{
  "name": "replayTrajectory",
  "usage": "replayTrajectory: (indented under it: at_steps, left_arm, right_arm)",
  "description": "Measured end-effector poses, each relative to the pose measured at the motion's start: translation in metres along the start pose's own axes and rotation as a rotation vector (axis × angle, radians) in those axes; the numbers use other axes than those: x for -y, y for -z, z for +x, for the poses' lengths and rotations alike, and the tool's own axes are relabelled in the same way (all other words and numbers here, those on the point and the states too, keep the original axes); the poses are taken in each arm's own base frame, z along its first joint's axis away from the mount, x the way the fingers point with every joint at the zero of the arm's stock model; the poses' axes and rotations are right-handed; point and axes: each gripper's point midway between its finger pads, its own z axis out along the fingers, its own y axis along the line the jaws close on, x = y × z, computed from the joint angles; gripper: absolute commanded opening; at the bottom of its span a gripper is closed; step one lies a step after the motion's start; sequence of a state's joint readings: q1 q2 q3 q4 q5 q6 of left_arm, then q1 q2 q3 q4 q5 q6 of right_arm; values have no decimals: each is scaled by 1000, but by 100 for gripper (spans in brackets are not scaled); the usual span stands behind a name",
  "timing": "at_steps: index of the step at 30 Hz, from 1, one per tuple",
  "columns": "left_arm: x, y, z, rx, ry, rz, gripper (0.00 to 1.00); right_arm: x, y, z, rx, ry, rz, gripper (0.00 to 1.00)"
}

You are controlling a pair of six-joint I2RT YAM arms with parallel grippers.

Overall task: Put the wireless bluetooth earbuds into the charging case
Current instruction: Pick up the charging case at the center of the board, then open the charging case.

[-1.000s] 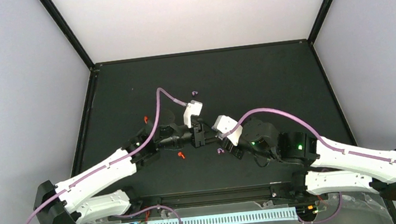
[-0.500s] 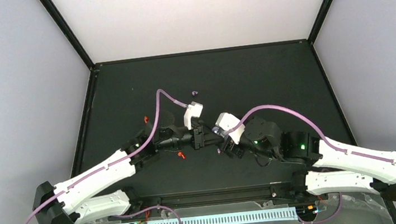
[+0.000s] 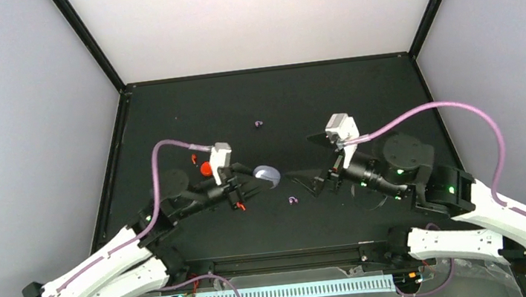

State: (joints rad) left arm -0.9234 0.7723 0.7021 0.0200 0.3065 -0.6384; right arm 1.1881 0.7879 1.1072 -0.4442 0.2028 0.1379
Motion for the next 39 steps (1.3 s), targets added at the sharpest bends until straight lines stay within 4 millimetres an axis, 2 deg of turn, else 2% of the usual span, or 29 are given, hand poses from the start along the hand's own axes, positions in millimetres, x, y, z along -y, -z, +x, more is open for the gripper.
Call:
replayTrajectory:
  at_steps: [3,6,10,14,22,28,34,39]
  left_arm:
    - [9,24,-2,72,-70,43,2]
    - [21,47,-5,150,-141,96,2]
    - [40,76,-11,276,-234,188,2]
    - [54,92,-15,352,-312,253,1]
    - [69,95,-15,363,-388,323,1]
    - [74,90,-9,330,-403,370,2]
    - [78,86,-3,293,-409,404,2]
    - [79,86,-1,283,-412,416,1]
  right_arm:
    - [-14,8,-27,71,-58,-86,97]
    - [-30,12,-38,92,-85,-178,97]
    - [-50,7,-35,66,-110,-287,96]
    - [-69,-5,-23,20,-141,-382,94]
    - [-94,-31,-2,-69,-178,-482,89]
    - [-91,-46,3,-99,-180,-436,87]
    - [-89,-54,-2,-98,-171,-395,87]
    - [-89,-59,4,-121,-162,-379,88]
